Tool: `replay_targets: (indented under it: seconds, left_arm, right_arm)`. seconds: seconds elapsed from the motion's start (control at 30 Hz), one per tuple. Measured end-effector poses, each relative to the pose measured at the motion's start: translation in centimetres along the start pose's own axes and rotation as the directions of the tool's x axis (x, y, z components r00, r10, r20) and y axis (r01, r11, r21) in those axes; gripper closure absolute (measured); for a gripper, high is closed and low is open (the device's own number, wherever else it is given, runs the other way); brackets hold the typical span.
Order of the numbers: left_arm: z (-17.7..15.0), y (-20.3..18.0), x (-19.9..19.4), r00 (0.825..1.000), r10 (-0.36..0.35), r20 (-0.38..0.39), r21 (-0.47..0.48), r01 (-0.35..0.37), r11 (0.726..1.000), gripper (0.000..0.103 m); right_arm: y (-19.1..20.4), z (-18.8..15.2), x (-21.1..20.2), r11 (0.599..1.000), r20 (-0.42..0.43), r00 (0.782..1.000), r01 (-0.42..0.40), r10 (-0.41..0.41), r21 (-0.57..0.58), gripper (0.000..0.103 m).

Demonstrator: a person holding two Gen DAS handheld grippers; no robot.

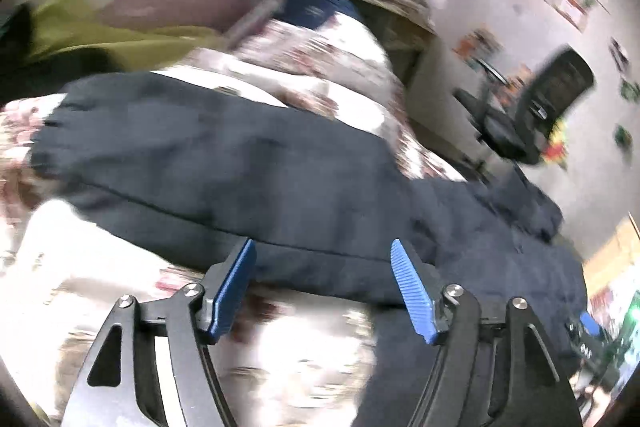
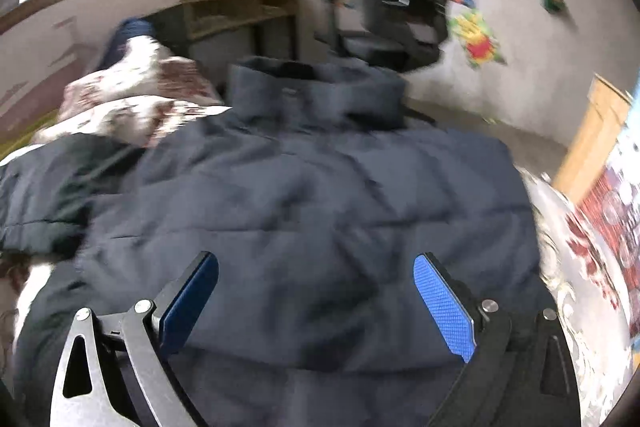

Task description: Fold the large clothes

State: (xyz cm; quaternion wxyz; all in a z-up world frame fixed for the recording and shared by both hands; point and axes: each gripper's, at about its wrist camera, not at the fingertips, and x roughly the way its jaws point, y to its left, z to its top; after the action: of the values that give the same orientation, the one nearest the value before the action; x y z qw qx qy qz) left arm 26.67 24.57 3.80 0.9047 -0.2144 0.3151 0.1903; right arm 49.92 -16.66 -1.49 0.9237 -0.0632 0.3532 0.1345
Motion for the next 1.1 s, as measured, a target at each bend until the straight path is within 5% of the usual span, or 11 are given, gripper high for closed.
replay_targets:
  seconds: [0.17, 0.53, 0.7, 0.8, 0.93, 1.1]
  left_arm:
    - [1.3, 7.6, -3.0, 0.991, 0.114, 0.07, -0.165, -0.102, 0.981, 0.014]
    - [1.3, 19.8, -2.5, 0.989, 0.144, 0.024, -0.505, -0.113, 0.856, 0.014]
    - [1.3, 20.7, -2.2, 0.989, 0.145, 0.032, -0.509, -0.108, 0.854, 0.016]
    - [1.7, 20.4, -1.8, 0.99, 0.135, 0.043, -0.473, -0.099, 0.876, 0.032]
    - [2.4, 19.3, -0.8, 0.993, 0.113, 0.038, -0.444, -0.085, 0.892, 0.07]
    - [3.1, 17.8, -1.4, 0.982, 0.171, 0.079, -0.407, -0.124, 0.905, 0.088]
  right_arm:
    - [5.5, 0.7, 0.3, 0.994, 0.022, 0.998, -0.056, 0.059, -0.092, 0.004]
    - [14.0, 0.7, 5.4, 0.982, -0.052, 0.991, -0.126, 0.12, -0.137, 0.004]
    - [15.2, -0.6, 7.4, 0.981, -0.085, 0.992, -0.102, 0.089, -0.164, 0.003]
    - [15.9, -1.3, 8.5, 0.974, -0.098, 0.994, -0.062, 0.042, -0.217, 0.001]
    - [15.8, -1.6, 8.5, 0.973, -0.08, 0.996, -0.055, 0.037, -0.226, 0.001]
    - [14.9, -1.5, 7.3, 0.975, -0.074, 0.994, -0.096, 0.082, -0.2, 0.001]
